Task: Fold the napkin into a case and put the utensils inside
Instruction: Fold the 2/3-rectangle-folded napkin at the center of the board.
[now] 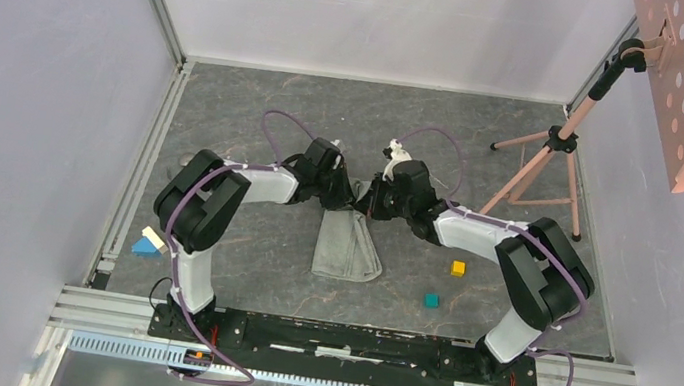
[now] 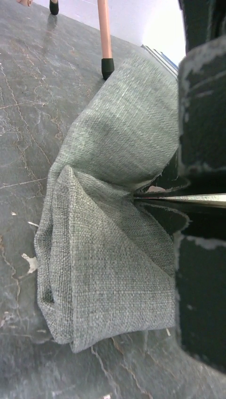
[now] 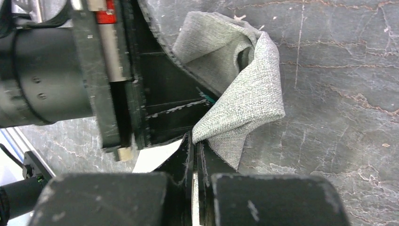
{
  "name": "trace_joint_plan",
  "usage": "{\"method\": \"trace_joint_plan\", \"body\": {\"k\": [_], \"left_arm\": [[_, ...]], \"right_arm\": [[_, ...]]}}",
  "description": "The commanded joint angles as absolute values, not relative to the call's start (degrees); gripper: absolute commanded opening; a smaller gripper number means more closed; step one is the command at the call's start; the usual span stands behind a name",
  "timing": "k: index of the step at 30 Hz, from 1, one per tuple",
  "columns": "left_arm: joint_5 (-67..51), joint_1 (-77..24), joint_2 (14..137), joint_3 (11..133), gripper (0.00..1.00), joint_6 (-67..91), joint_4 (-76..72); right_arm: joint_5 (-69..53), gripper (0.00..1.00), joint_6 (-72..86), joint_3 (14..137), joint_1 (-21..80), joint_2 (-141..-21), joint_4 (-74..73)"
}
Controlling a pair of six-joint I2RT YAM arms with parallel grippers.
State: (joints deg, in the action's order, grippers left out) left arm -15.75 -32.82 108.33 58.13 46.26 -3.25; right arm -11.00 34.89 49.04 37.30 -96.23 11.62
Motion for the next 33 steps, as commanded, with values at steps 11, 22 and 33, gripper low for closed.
{"method": "trace_joint_plan", "body": {"k": [11,22,33], "left_arm": [[-13.48,-28.14,89.76,50.90,0.48,45.78,5.20],[-13.27,-25.60,94.62,45.95,0.36,44.56,1.59],[-15.03,-26.04,97.97,44.12,0.14,45.79,-3.67]], "right_arm": [[-8.17,0.00,35.48,52.38,37.99,-98.15,12.52],[-5.22,0.01,35.66,56.52,40.00,-99.76,8.83],[2.17,0.01,39.39,60.92,44.13,-102.99,4.51]]}}
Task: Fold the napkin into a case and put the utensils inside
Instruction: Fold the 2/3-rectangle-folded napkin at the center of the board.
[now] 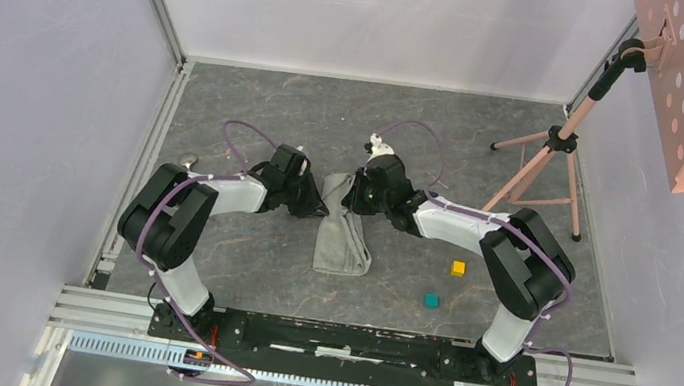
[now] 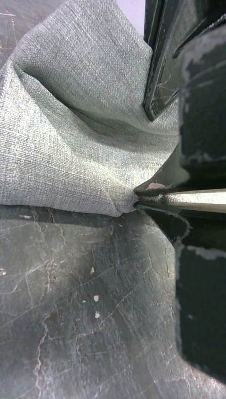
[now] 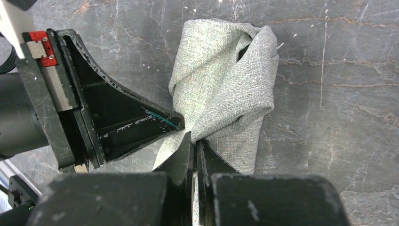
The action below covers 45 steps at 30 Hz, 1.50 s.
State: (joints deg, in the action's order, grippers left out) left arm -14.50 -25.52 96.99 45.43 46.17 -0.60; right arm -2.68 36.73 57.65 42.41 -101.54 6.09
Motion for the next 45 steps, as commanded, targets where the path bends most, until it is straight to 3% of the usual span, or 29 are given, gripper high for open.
{"method": "trace_joint_plan", "body": {"k": [1,12,37,40,45], "left_arm": [[-15.03,-26.08,98.01,44.00,0.14,45.88,-3.84],[-14.85,-26.24,96.54,41.21,0.11,45.79,-5.45],[-15.03,-26.19,94.83,39.83,0.06,42.01,-5.90],[-14.65,-26.11,93.33,39.17,0.08,42.01,-4.58],[-12.31,-26.10,87.05,38.41,0.20,42.71,0.38]], "right_arm": [[2.80,0.00,40.30,61.19,44.41,-103.46,4.48],[7.32,0.01,50.05,65.06,46.60,-109.73,5.02],[8.42,0.00,56.17,64.46,47.08,-112.97,8.39],[8.47,0.00,56.70,63.50,47.00,-112.36,9.60],[9.16,0.00,56.59,62.32,46.39,-111.69,9.56]]}}
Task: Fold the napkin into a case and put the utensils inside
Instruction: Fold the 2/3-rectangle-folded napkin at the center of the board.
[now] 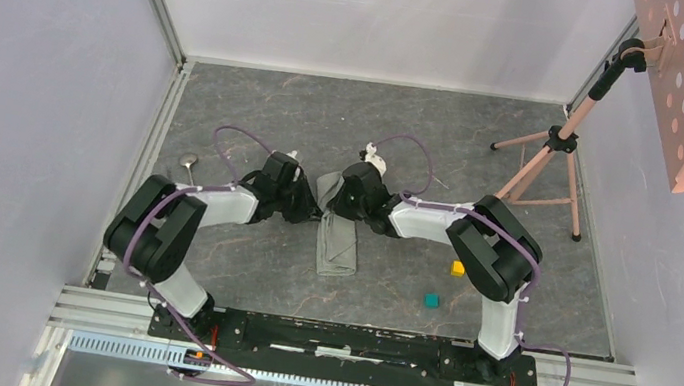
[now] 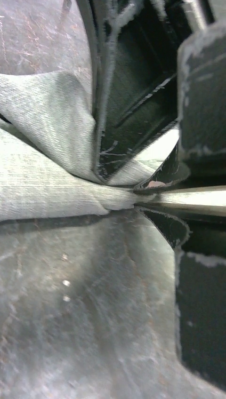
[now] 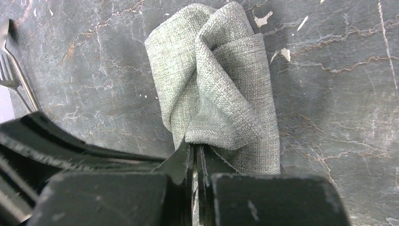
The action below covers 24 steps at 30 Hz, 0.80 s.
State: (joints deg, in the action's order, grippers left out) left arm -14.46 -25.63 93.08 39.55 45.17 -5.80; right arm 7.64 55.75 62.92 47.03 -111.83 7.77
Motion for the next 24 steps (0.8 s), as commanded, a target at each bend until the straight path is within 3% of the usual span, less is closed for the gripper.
{"method": "trace_joint_plan", "body": {"k": [1,5,8,13,21,24], "left_arm": [[-11.94,-26.10,85.77,38.34,0.22,42.51,1.94],[-10.88,-26.20,80.41,38.77,0.38,41.36,6.48],[-11.86,-26.28,77.51,38.27,0.58,40.28,6.29],[-15.79,-27.72,80.75,39.76,0.80,36.68,4.89],[-9.11,-32.04,87.13,42.96,0.80,35.64,7.35],[-7.79,-32.43,89.58,43.64,0.71,36.66,7.65]], "right_arm": [[8.99,0.00,56.56,62.06,46.32,-111.64,9.95],[8.80,0.00,55.83,61.73,46.29,-111.44,10.27],[8.46,0.00,55.74,61.69,46.22,-111.31,10.51],[7.36,0.01,55.71,62.37,46.16,-111.60,10.97],[6.63,0.00,55.57,62.89,46.19,-112.05,10.94],[6.51,0.01,55.38,62.96,46.20,-112.04,11.05]]}}
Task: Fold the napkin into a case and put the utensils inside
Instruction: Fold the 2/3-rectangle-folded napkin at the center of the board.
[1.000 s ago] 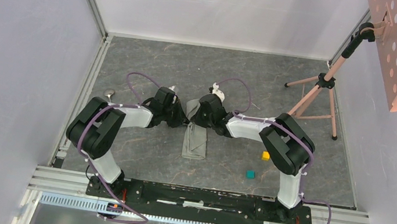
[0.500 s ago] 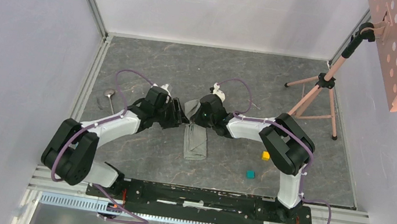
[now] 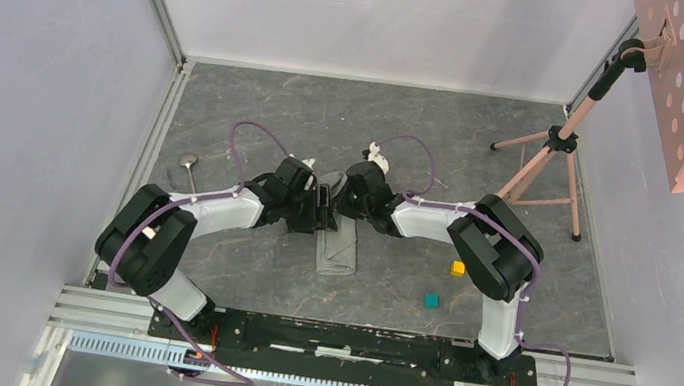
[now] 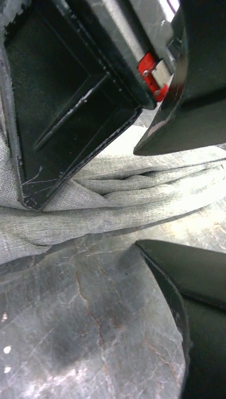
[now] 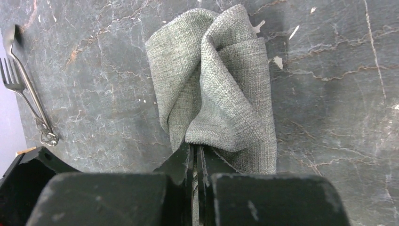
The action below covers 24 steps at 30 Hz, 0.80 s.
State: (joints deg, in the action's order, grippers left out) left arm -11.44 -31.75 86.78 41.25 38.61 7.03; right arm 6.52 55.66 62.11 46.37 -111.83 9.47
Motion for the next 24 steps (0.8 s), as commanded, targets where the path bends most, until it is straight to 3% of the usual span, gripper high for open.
{"method": "trace_joint_plan", "body": {"k": [1,4,5,8,10,18,24], "left_arm": [[-7.29,-32.43,90.29,43.68,0.67,37.02,7.77],[-5.75,-32.39,91.90,43.65,0.48,38.12,8.53],[-5.67,-32.36,91.92,43.16,0.43,38.52,8.31],[-7.28,-32.22,91.43,41.03,0.29,40.06,5.39],[-9.31,-32.26,91.38,38.94,0.25,41.83,1.97],[-15.17,-32.98,91.26,28.49,0.18,55.45,-16.13],[-10.37,-36.59,88.34,24.92,0.15,61.82,-19.67]], "right_arm": [[6.23,0.00,55.25,62.88,46.25,-111.92,11.15],[5.01,0.02,53.60,62.90,46.15,-111.72,11.29],[4.35,0.08,52.36,62.79,46.07,-111.46,11.23],[1.36,0.42,45.81,61.27,45.63,-109.17,12.43],[-1.20,0.55,41.47,60.49,45.09,-107.12,12.46],[-7.65,0.74,27.86,57.19,41.95,-96.61,6.32],[-12.47,0.78,28.36,52.55,39.71,-95.11,11.05]]}}
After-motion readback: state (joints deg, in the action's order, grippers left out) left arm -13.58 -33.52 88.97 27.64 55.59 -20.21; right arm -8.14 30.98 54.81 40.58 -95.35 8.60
